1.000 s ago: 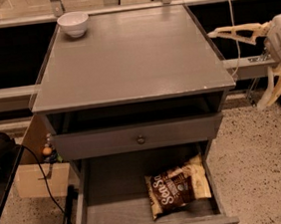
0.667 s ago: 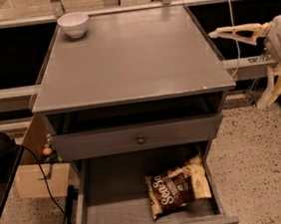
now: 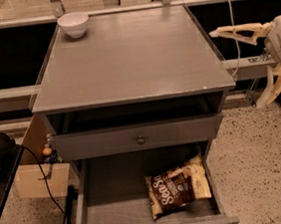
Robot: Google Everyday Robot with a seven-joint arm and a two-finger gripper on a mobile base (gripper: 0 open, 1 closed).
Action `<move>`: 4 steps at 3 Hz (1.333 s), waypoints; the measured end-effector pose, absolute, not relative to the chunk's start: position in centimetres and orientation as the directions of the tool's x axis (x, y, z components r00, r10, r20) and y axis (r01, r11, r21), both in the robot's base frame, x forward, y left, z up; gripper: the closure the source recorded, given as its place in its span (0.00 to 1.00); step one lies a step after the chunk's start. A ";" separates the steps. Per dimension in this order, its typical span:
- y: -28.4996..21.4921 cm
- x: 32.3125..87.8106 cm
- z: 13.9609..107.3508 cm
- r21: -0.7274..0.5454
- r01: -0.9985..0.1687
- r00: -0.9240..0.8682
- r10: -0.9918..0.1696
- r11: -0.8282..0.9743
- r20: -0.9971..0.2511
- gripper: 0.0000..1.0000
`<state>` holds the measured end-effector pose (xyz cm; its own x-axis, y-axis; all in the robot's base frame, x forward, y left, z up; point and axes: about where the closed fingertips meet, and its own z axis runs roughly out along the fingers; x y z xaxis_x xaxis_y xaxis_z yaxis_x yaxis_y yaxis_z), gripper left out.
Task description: Pick brown chip bag from top drawer and place on counter
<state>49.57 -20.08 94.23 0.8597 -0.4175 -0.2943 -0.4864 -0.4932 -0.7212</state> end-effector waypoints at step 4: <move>-23.6 49.3 87.7 -0.795 -0.151 0.971 -0.239 -0.588 -0.008 0.00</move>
Offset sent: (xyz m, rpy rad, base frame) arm -0.0095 -0.0336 -0.0477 -0.1492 -0.2583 0.1578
